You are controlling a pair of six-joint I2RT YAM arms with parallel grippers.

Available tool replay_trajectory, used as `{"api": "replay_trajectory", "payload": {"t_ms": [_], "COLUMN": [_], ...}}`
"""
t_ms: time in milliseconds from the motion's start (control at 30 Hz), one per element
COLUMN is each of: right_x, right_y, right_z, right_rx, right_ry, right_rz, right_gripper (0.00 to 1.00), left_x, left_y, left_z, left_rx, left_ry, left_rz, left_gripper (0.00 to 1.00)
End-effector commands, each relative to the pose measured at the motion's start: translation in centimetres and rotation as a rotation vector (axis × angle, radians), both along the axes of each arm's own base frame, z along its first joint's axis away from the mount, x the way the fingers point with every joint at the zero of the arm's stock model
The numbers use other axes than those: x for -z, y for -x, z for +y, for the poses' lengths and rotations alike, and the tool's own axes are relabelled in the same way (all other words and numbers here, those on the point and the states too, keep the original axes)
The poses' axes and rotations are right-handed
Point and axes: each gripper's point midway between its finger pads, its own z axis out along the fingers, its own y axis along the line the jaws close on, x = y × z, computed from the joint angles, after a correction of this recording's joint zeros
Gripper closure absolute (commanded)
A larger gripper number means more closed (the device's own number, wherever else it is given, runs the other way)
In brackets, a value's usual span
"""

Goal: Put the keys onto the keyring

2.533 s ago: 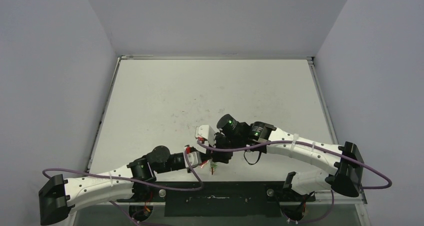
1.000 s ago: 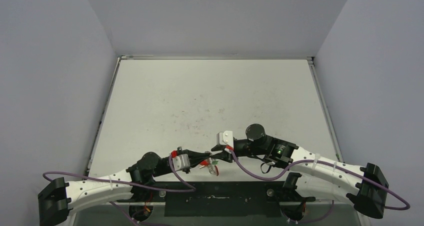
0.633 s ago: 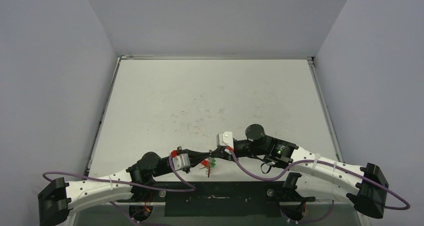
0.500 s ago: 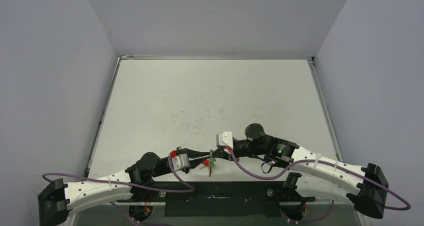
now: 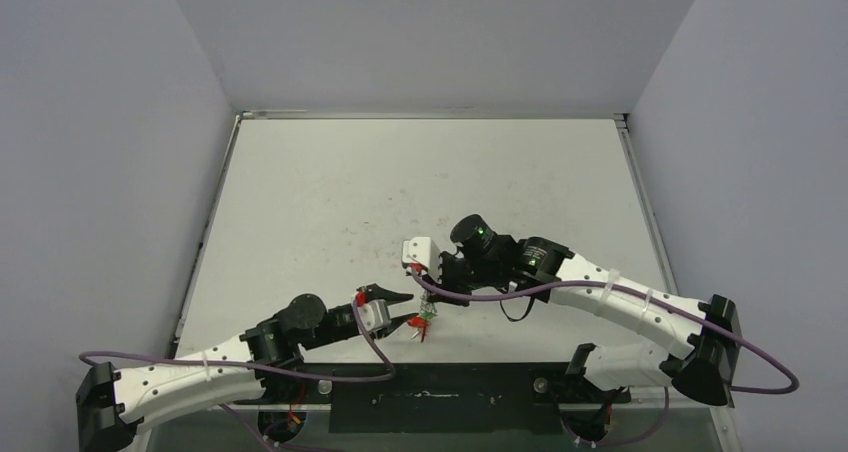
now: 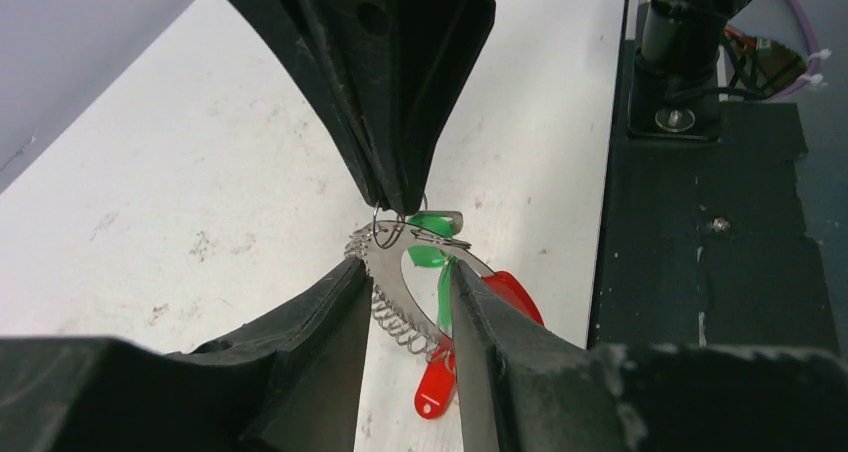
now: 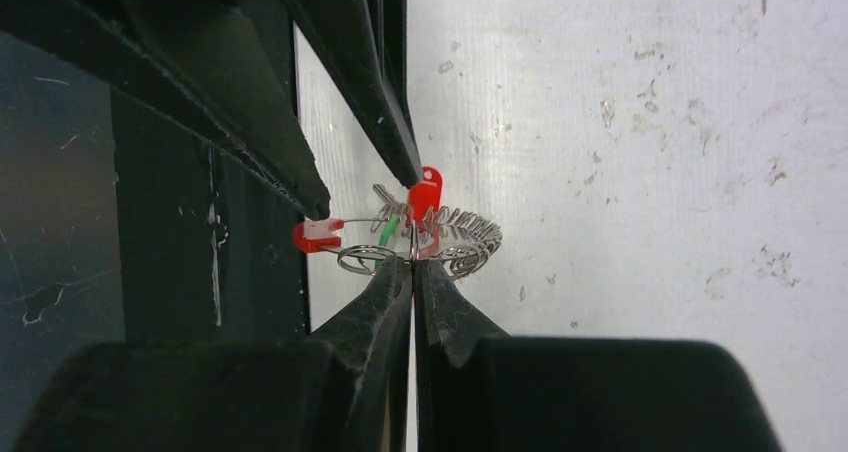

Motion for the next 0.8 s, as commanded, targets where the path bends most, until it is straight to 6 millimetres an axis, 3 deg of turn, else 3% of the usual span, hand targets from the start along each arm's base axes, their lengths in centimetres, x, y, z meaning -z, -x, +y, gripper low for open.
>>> {"api": "replay_trajectory", "payload": {"t_ms": [0,433,767], "right_x": [-0.1,-0.1,0.0], "right_y": [0.1,1.5,1.5], "right_z": [-0.7,1.0,1.4], "right_rx": [0.036,-0.012,-0.013], "right_ry": [0.103,0.081,0.074], "right_rz": [0.044,0.109,0.114], "right_gripper": [1.00,1.00,1.00], "left_x": [-0.8,-0.6,-0.1], "left_y": [-0.4,-0.2,0.3], "left_z": [-0.5,-2.6,-3.4], "left_rx": [-0.012,0.041,0.086], "left_ry": [-0.031,0.011,0.009], "left_rz": [-0.002,0.006,0.011], "left_gripper": [0.66,0.69,0.83]}}
